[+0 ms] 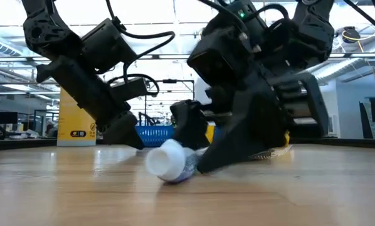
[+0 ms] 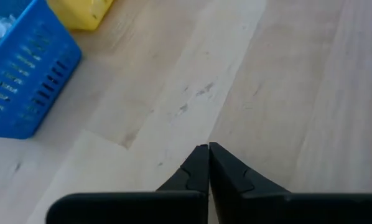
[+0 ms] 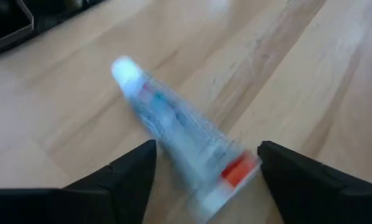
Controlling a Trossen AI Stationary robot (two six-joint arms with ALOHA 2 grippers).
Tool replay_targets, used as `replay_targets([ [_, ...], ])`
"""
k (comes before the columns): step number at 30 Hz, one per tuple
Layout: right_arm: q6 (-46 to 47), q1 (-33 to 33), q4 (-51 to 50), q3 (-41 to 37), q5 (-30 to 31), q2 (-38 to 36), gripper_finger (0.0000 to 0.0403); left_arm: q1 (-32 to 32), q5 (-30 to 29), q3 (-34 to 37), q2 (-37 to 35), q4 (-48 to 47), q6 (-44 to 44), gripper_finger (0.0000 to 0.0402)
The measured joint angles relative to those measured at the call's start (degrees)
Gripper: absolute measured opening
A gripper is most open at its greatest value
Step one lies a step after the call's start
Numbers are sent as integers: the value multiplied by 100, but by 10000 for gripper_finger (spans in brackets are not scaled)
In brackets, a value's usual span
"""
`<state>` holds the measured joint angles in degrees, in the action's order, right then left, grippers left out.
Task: Pick & Place Travel size toiletries
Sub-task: Put the white toothpaste into the left yellow bin
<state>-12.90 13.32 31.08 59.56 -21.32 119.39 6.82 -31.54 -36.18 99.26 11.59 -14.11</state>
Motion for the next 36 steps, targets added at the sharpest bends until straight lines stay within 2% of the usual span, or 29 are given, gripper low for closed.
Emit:
replay_targets([
  [5, 4, -2, 8, -3, 8, 2, 205, -10, -1, 0, 0, -14, -9, 25],
  [12, 31, -2, -103, -6, 15, -79, 93, -10, -40, 0, 0, -68, -12, 14],
  [17, 135, -79, -715, -8, 192, -549, 60, -9, -719, 0, -59, -925, -509, 3],
  [20, 168, -165, -1391, -6, 970, -1100, 55, -10, -1210, 0, -95, -1529, -1022, 12],
  [24, 173, -380, -2239, -6, 2634, -1910, 50, -10, -1666, 2, -149, -1986, -1543, 23],
  [28, 384, -879, -2797, -6, 4463, -2567, 41, -10, -1767, 2, -149, -2070, -1776, 25],
  [30, 536, -1248, -2832, -6, 5135, -2751, 36, -10, -1767, 2, -149, -2017, -1791, 26],
  [33, 594, -1858, -2832, -6, 5603, -2835, 29, -10, -1769, 2, -149, -1908, -1777, 26],
  [36, 719, -2411, -2810, -6, 5697, -2675, 26, -10, -1772, 2, -149, -1749, -1684, 26],
])
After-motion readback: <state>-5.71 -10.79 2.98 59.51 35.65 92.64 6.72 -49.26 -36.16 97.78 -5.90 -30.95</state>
